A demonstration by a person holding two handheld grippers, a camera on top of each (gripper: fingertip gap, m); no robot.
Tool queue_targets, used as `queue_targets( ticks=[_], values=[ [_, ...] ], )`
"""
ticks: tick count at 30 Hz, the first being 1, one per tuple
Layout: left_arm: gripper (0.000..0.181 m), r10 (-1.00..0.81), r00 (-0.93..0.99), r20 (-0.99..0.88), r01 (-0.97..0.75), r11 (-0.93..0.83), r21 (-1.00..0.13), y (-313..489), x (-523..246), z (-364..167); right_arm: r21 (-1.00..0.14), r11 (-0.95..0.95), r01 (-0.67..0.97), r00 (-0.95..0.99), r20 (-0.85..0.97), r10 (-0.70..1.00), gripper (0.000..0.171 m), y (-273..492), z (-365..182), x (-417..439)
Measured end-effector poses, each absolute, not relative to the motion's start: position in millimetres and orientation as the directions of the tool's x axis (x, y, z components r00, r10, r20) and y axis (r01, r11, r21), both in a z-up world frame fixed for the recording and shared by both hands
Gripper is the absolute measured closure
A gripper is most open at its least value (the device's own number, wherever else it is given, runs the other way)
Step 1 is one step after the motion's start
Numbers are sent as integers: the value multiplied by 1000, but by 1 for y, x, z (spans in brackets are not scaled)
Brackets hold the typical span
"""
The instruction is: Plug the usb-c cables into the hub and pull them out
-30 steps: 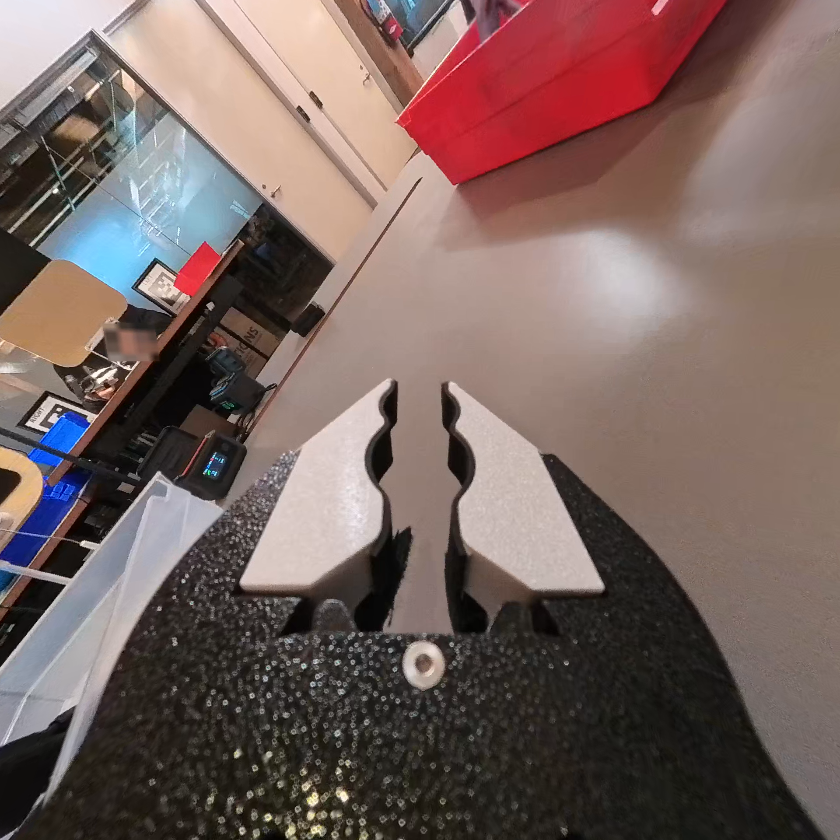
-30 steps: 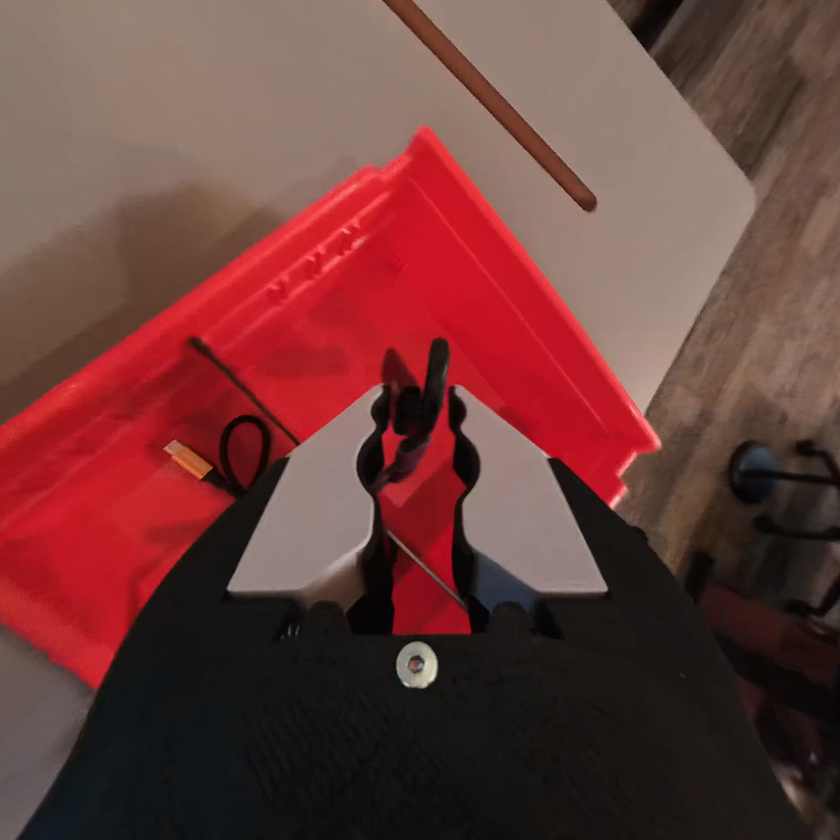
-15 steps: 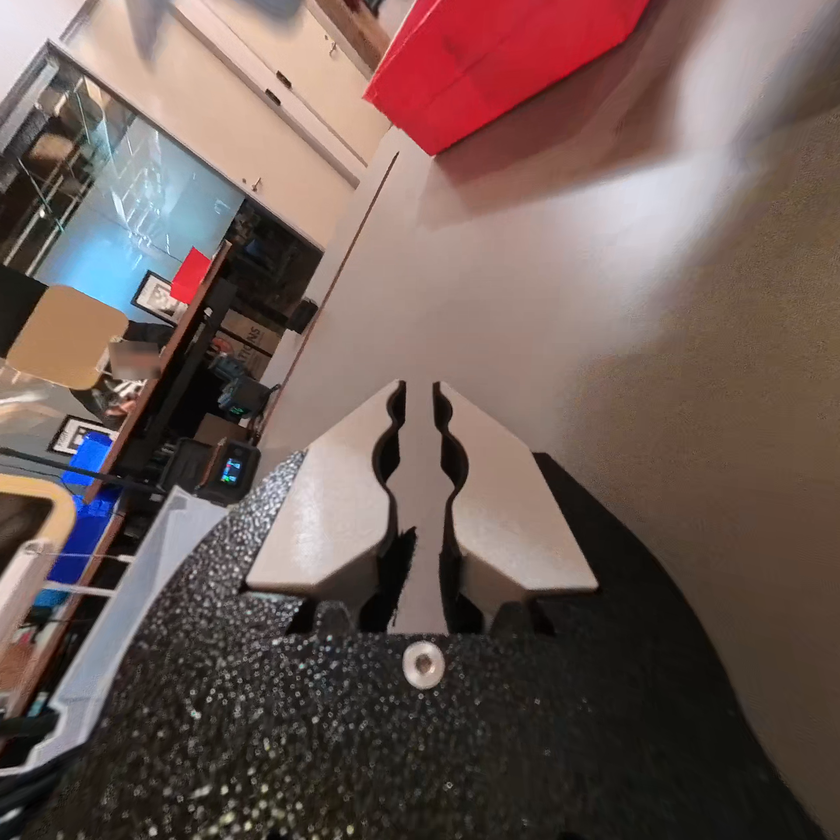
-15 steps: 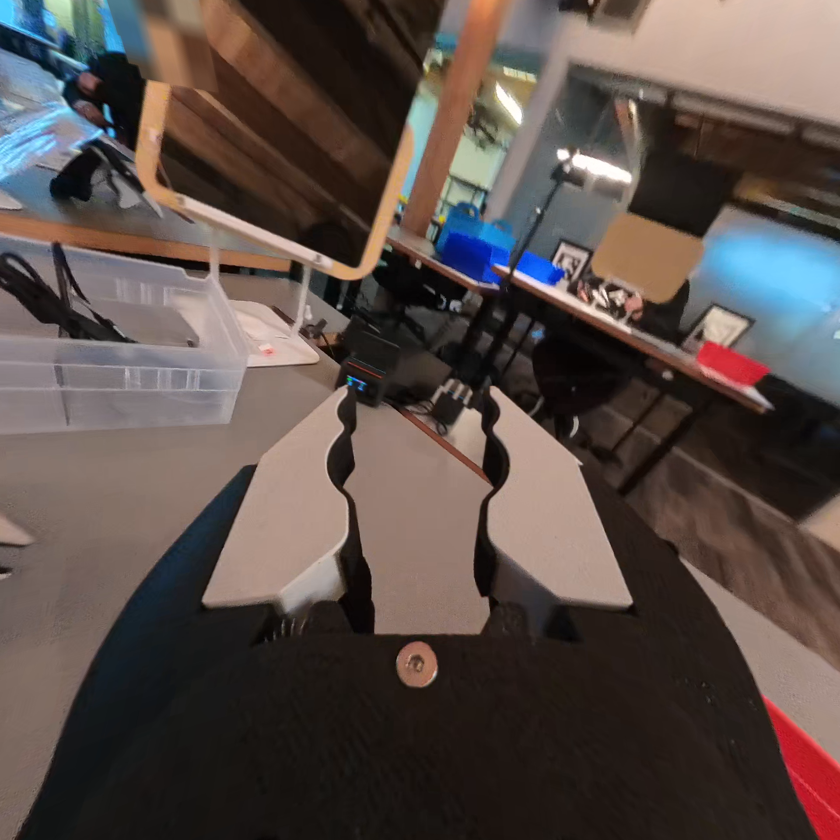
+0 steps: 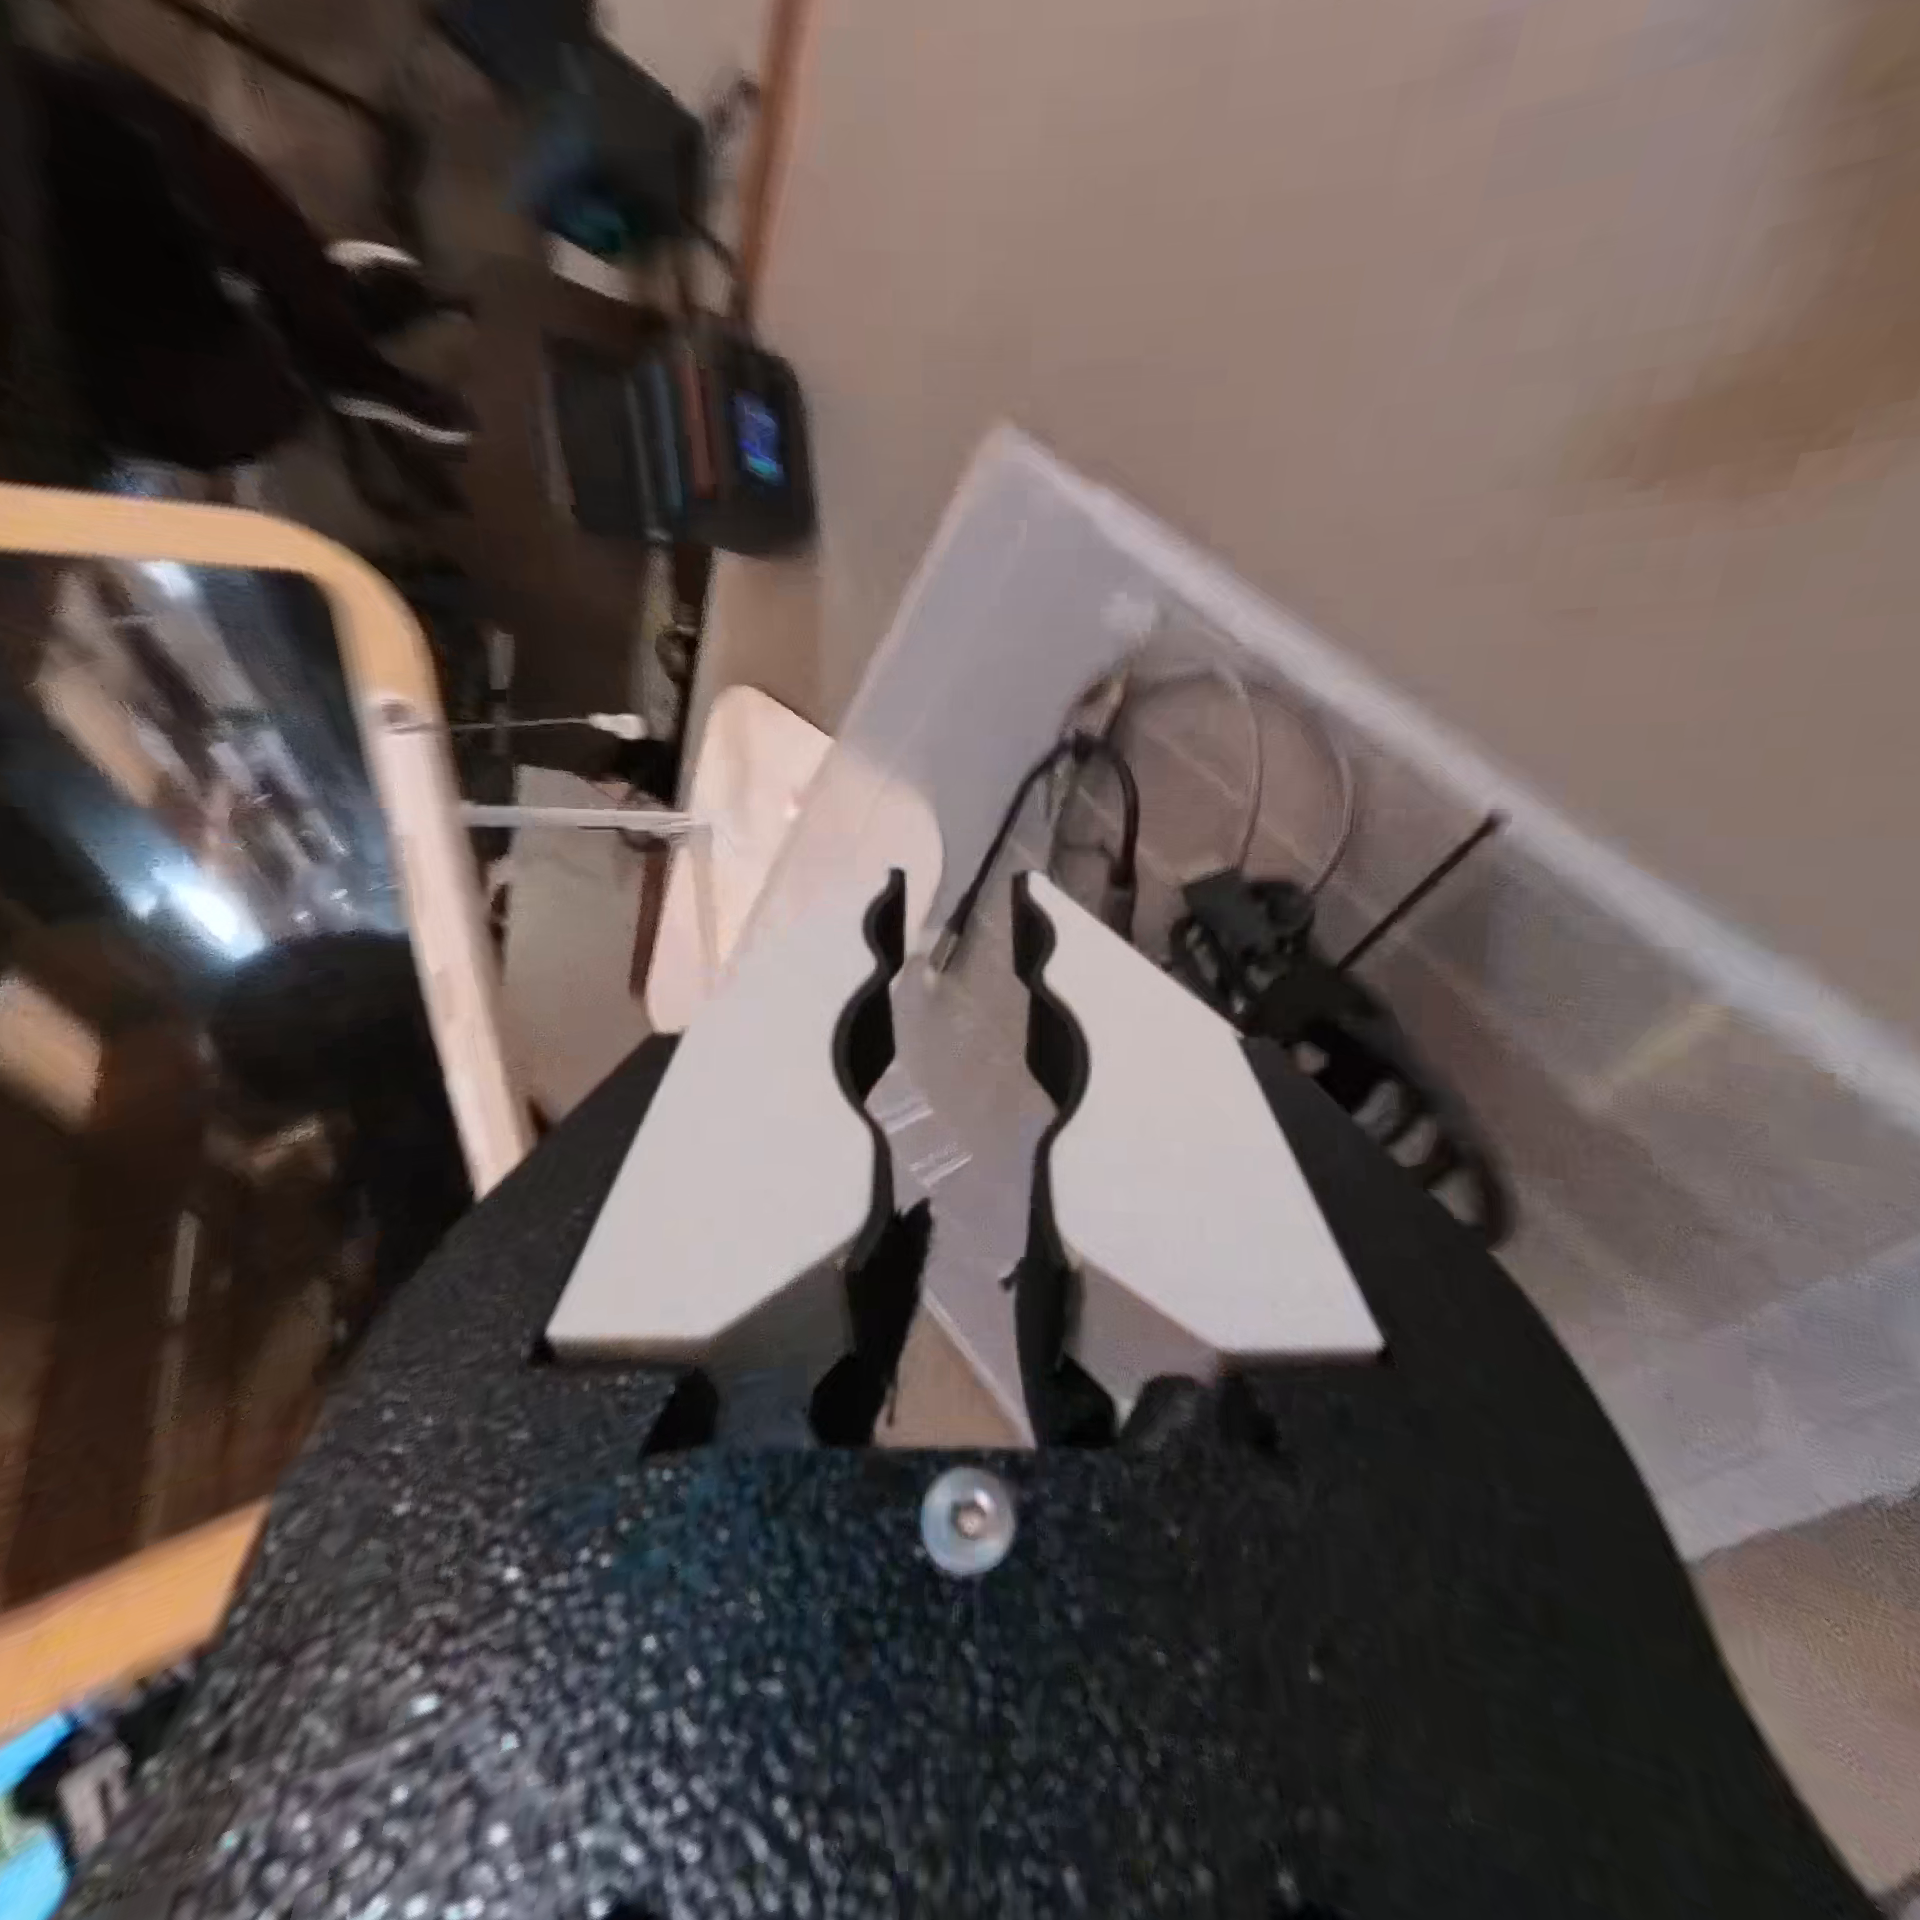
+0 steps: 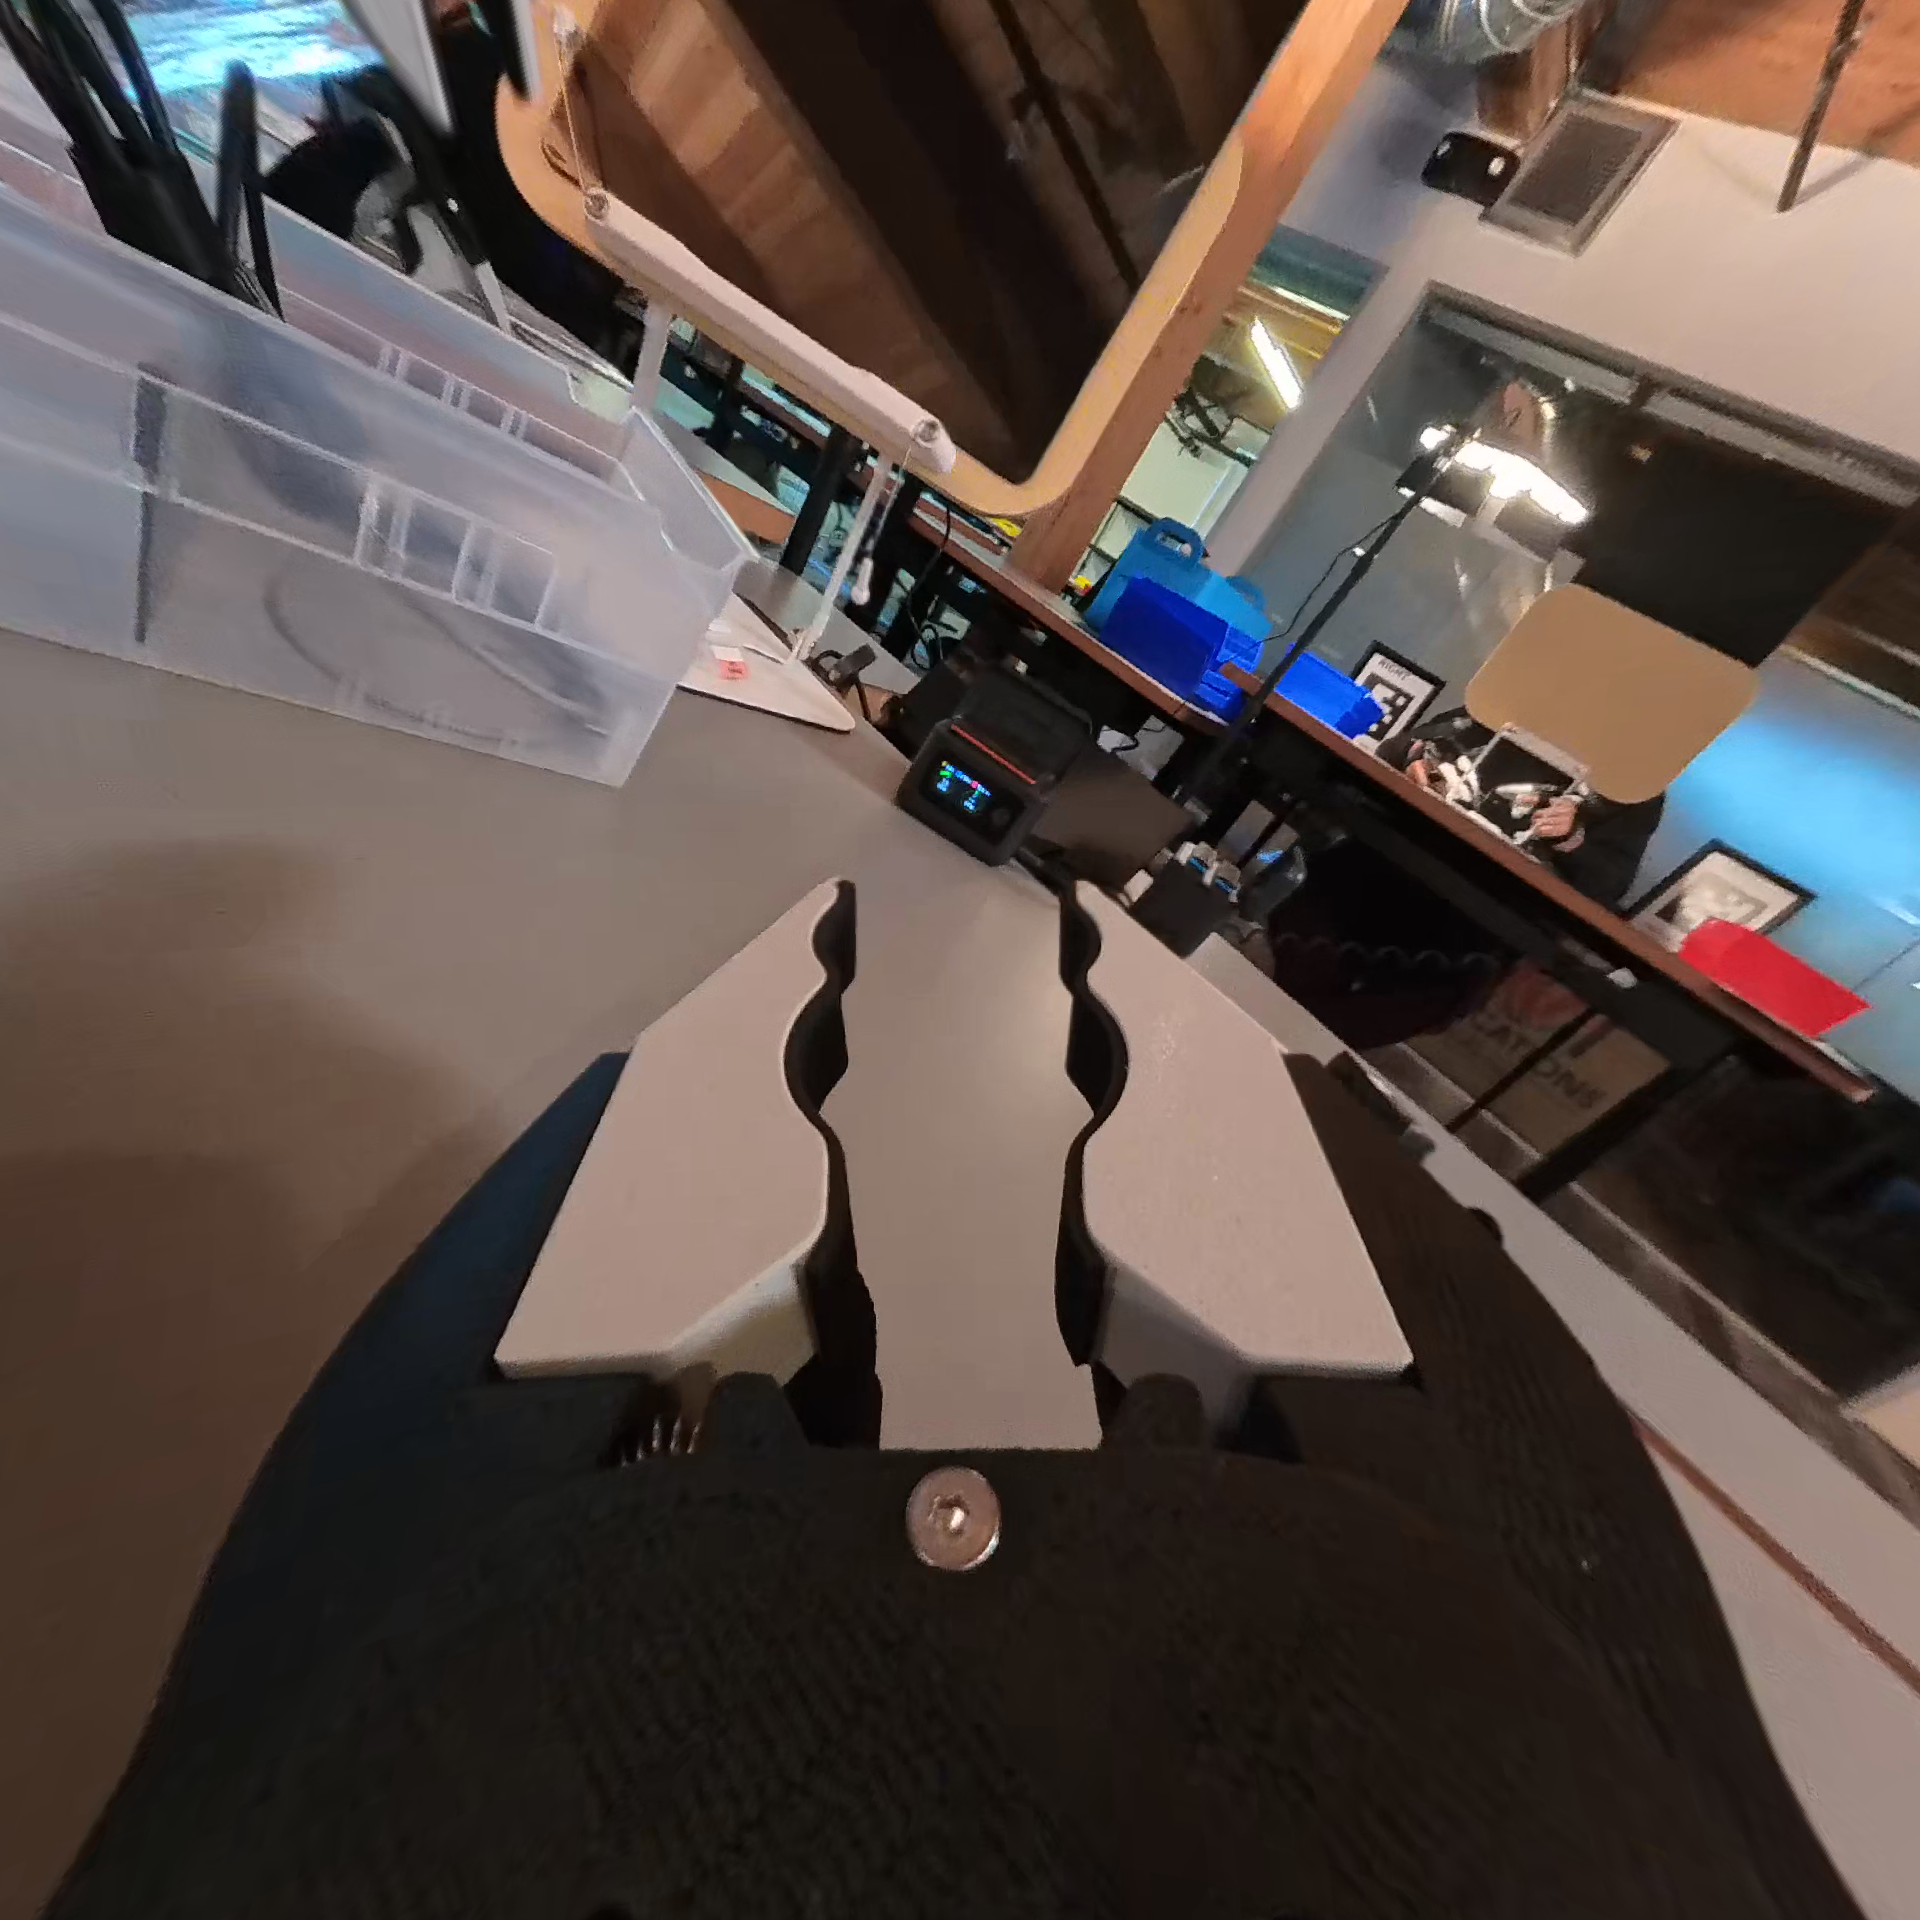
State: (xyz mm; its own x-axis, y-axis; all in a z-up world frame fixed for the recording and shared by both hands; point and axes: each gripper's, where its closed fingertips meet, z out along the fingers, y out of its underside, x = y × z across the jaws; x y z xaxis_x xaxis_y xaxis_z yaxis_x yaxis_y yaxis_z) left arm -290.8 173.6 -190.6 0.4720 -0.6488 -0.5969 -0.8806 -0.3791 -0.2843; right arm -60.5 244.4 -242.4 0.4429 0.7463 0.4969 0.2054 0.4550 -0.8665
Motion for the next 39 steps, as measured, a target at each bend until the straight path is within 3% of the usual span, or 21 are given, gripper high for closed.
queue_targets(
  ticks=[1,5,10,16,21,25,28,33,39],
  values=[
    [167,-708,433,-558,-900,-370,-229,178,-300,-205,-874,445,195,448,483,752,133,245,-242,-59],
    [161,-838,448,-312,-888,-457,-49,177,-330,-255,-903,403,149,455,424,783,134,248,-238,-55],
    [149,-871,478,-113,-877,-480,-10,173,-325,-280,-898,413,151,437,436,787,134,244,-239,-58],
    [140,-876,481,-31,-873,-482,82,169,-327,-302,-890,429,156,411,453,791,135,240,-241,-61],
    [141,-871,490,10,-861,-483,157,170,-329,-316,-881,445,160,393,470,790,137,235,-242,-63],
    [162,-874,483,57,-848,-451,279,159,-335,-342,-872,461,166,375,488,788,139,232,-244,-64],
    [169,-895,445,-7,-849,-425,313,164,-339,-332,-871,461,166,368,489,791,140,231,-244,-65],
    [172,-878,431,-208,-855,-471,216,179,-340,-265,-877,451,166,376,479,793,141,233,-244,-65],
    [172,-737,438,-515,-888,-446,-117,200,-309,-127,-879,447,165,383,475,792,143,234,-244,-65]
  ],
)
